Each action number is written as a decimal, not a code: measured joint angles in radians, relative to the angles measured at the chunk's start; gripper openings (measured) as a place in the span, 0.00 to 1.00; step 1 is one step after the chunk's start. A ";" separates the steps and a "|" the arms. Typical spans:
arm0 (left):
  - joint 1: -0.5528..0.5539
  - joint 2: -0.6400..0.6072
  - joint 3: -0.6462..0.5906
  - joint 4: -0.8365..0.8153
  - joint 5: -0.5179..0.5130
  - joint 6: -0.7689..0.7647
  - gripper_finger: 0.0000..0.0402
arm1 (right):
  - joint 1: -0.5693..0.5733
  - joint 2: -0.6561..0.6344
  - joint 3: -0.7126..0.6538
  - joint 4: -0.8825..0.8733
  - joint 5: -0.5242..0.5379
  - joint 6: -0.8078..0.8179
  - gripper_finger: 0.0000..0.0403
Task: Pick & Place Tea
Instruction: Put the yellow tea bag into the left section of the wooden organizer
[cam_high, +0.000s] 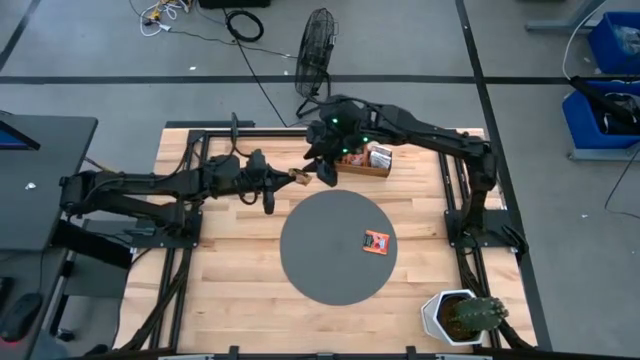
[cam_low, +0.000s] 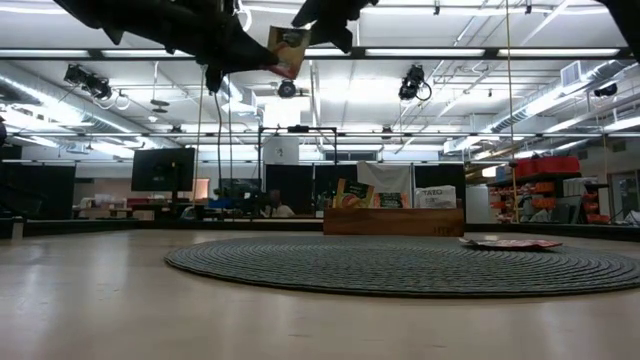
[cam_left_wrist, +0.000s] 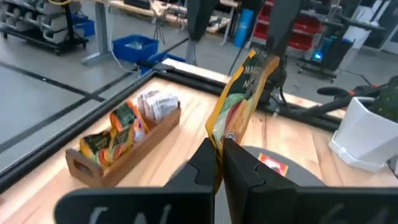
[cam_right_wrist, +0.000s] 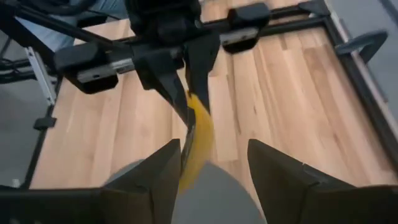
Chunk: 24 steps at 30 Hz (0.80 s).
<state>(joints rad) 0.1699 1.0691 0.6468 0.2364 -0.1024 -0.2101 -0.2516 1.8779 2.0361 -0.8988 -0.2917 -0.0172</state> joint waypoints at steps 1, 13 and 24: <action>0.000 0.003 0.000 0.005 -0.001 -0.001 0.03 | 0.000 0.003 0.000 -0.001 -0.011 0.013 0.48; 0.001 0.069 0.001 0.052 -0.002 -0.030 0.03 | 0.000 0.050 0.000 -0.028 0.000 0.062 0.48; 0.001 0.085 0.001 0.043 -0.005 -0.017 0.03 | -0.006 0.070 -0.001 -0.028 0.010 0.018 0.15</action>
<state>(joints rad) 0.1712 1.1542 0.6476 0.2796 -0.1070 -0.2276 -0.2581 1.9476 2.0354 -0.9265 -0.2813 0.0004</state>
